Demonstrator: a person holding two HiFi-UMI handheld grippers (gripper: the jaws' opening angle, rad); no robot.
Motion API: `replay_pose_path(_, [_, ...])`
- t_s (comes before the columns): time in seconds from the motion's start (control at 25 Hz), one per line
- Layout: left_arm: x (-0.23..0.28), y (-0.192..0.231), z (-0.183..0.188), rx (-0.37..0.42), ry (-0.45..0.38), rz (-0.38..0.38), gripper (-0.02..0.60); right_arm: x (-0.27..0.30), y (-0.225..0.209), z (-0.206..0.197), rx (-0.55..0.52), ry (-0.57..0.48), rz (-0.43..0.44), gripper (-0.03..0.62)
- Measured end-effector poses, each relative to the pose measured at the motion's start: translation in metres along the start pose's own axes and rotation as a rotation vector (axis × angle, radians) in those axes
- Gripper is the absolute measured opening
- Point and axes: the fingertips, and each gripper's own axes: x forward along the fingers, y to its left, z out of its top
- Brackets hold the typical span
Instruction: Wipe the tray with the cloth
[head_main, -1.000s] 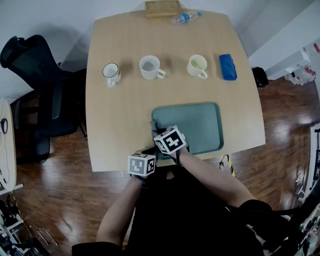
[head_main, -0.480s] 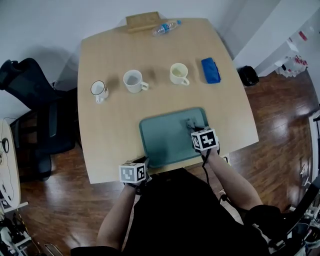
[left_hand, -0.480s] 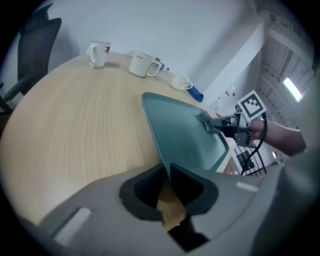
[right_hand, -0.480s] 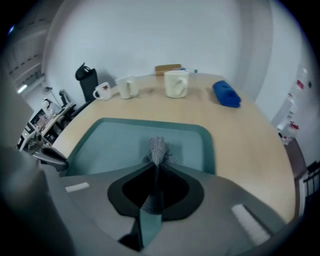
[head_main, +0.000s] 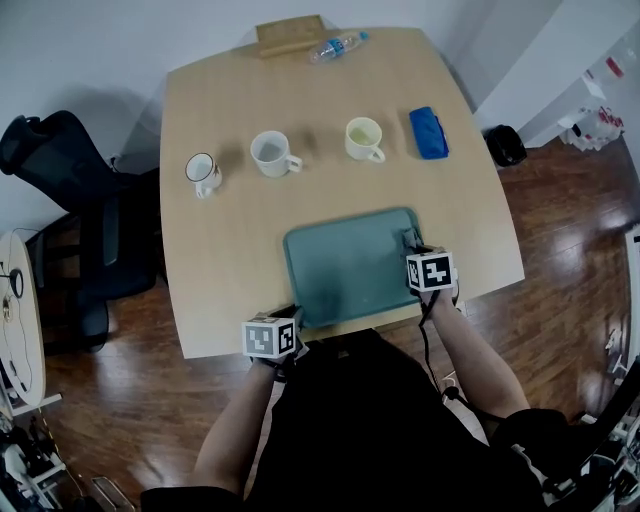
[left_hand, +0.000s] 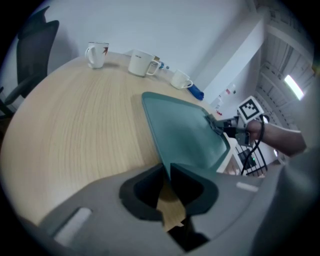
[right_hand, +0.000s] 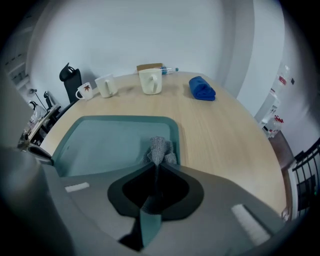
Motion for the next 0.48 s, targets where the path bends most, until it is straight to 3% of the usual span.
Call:
replay_pose_path(0.16, [-0.003,0.003,0.003,-0.007,-0.015,0.015,0.051,0.006,0.056,0.009,-0.074,0.002,0.071,0.029])
replay_pose_path(0.48, [-0.005,0.004,0.004,-0.007,-0.036,-0.021,0.051,0.008,0.231,0.022,-0.303,-0.013,0.306,0.029])
